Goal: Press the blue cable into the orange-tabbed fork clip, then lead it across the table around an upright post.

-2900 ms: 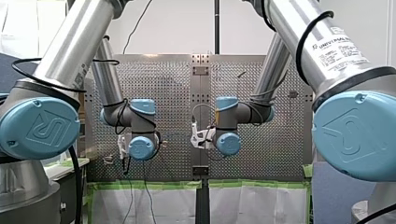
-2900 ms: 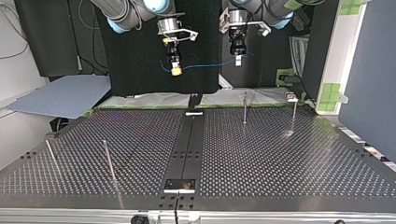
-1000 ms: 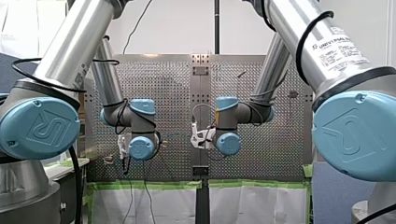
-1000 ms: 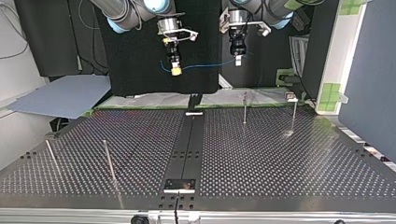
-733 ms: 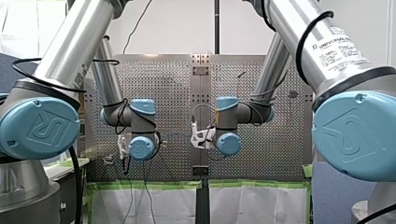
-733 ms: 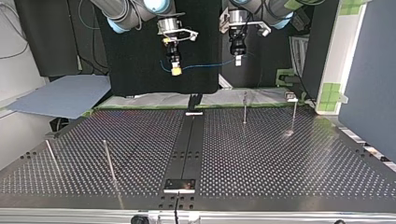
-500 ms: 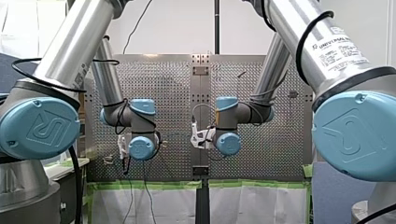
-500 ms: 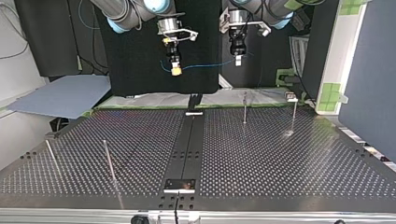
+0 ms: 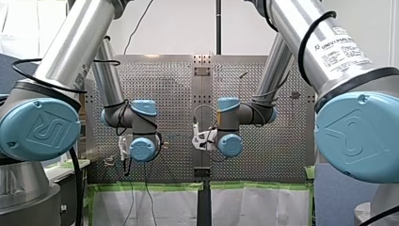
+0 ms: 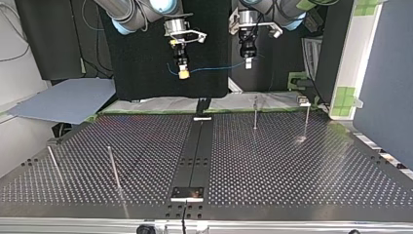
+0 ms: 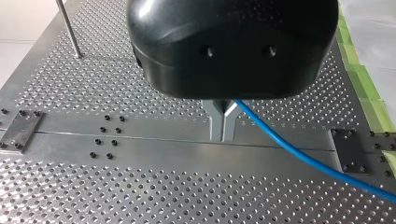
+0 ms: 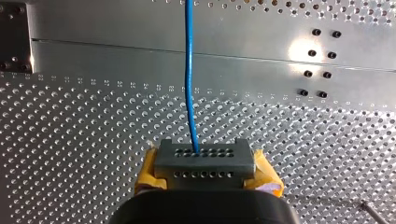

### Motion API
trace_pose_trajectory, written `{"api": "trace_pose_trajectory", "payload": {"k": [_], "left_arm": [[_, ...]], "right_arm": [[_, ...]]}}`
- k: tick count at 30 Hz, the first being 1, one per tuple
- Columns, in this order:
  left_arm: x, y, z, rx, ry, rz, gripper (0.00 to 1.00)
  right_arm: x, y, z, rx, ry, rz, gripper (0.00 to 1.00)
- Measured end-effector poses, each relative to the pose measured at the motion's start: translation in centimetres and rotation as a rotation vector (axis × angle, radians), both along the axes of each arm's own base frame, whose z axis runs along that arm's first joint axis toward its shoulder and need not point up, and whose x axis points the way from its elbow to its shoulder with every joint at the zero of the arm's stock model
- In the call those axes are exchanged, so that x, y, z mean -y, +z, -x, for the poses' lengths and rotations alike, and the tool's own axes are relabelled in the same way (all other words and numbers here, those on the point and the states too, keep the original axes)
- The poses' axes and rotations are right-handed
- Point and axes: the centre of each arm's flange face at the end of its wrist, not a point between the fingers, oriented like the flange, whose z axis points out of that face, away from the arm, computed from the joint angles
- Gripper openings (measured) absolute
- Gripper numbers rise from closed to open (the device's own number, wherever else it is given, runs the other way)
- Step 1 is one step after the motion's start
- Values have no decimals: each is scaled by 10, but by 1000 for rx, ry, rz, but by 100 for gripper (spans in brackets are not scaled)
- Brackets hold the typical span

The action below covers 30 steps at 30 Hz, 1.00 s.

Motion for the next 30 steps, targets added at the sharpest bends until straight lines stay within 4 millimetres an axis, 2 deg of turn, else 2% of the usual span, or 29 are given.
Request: {"api": "trace_pose_trajectory", "payload": {"k": [18, 30], "left_arm": [[0, 0, 0, 1, -1, 0, 0], [1, 1, 0, 1, -2, -1, 0]], "right_arm": [[0, -1, -1, -5, 2, -2, 0], [-8, -56, 5, -98, 5, -85, 0]]}}
